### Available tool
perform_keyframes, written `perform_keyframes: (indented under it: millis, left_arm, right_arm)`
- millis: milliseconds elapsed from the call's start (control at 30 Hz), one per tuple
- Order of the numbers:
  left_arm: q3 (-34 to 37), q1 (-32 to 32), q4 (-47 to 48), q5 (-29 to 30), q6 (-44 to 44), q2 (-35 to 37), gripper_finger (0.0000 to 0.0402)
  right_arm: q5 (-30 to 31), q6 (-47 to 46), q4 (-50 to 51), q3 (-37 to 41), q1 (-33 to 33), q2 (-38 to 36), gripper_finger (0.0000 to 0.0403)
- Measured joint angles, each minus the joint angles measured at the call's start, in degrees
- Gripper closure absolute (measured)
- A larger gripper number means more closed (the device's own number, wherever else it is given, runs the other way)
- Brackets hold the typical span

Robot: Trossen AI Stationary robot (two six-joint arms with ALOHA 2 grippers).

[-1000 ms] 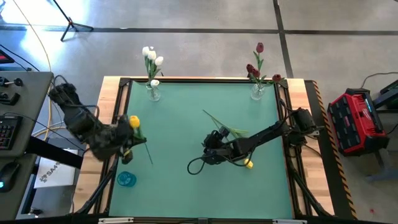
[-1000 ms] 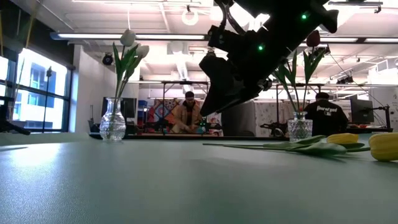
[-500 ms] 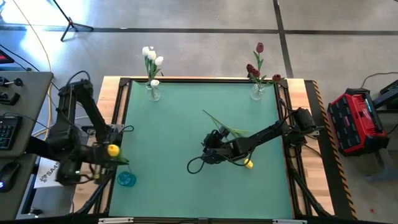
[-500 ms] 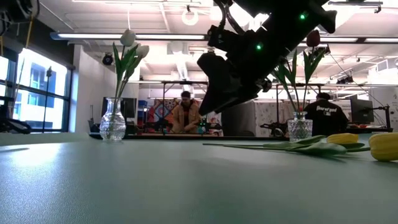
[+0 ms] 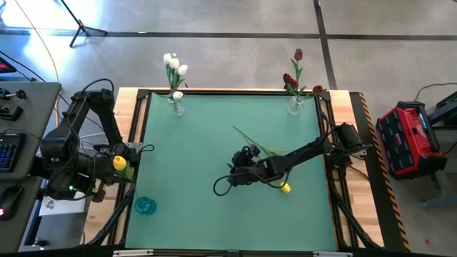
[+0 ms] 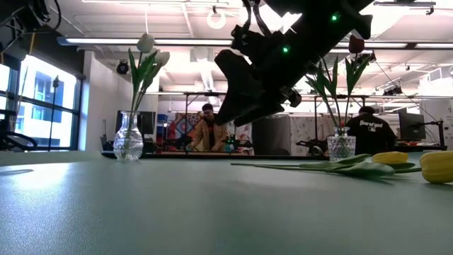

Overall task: Sort flowers into vase by color
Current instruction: Put the yellow flower into the blue vase

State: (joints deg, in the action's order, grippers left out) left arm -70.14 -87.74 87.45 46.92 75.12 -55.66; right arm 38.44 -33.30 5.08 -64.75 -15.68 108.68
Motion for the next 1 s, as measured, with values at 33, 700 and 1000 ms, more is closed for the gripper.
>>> perform_keyframes:
  millis: [33,700,1000]
  left_arm:
    - [-0.77,-0.07,0.32,0.19,-0.39,0.02,0.0401]
    - [5.76,-0.13,-3.43,-1.42,5.86,-5.45,0.0401]
    - [8.55,-0.11,-4.38,-5.6,15.64,-7.22,0.0366]
  right_arm:
    - [-0.03,-0.18,0.0,0.0,0.08,0.0,0.0187]
    - [-1.64,-1.29,-0.22,0.0,0.17,0.01,0.0187]
    - [-6.62,0.33,0.71,0.0,0.17,0.02,0.0187]
